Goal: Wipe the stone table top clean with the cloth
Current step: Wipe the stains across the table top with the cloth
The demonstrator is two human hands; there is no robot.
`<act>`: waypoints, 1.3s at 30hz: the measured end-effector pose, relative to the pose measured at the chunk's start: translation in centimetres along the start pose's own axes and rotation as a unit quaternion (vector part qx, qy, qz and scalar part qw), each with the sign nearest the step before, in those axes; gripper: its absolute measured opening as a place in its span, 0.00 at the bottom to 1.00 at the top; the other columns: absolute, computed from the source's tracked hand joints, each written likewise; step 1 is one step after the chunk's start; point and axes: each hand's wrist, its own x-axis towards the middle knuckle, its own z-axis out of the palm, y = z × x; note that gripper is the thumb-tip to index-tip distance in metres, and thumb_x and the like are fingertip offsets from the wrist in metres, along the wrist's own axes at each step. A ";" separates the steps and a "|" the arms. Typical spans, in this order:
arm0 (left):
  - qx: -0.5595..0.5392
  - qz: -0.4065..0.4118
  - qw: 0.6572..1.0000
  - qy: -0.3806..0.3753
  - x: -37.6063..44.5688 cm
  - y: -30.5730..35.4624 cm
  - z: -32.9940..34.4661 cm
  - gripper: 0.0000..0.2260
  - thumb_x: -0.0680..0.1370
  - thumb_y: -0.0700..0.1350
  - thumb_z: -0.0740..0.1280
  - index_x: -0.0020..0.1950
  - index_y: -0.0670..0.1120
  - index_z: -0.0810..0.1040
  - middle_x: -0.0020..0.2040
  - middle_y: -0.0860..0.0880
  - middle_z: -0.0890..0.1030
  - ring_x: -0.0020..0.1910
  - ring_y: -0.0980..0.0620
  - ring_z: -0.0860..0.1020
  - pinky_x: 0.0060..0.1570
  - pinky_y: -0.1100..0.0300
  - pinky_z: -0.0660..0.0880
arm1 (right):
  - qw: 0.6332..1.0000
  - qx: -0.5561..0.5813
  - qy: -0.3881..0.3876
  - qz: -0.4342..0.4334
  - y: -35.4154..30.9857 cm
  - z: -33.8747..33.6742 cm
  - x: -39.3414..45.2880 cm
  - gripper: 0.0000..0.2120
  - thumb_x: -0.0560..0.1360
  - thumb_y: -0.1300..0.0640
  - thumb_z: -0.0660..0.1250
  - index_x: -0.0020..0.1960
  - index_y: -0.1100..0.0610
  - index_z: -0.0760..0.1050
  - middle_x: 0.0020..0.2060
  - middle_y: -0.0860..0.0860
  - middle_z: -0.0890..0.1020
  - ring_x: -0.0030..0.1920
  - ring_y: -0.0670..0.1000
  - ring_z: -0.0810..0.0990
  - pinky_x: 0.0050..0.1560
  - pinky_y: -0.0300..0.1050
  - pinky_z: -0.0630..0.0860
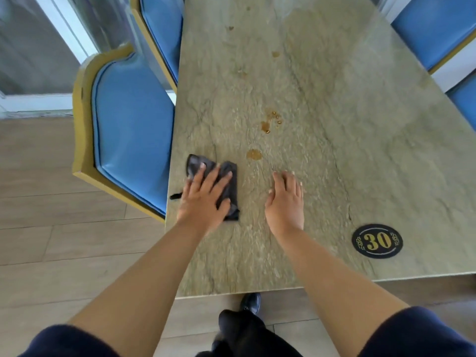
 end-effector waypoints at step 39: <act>0.056 0.153 0.979 -0.125 12.6 -3.2 -2.9 0.27 0.79 0.64 0.36 0.72 0.59 0.26 0.73 0.57 0.24 0.74 0.48 0.27 0.72 0.39 0.32 | 0.965 -0.084 0.052 0.243 -10.2 4.4 -3.8 0.31 0.77 0.34 0.49 0.77 0.43 0.49 0.78 0.53 0.47 0.76 0.59 0.35 0.72 0.67 0.37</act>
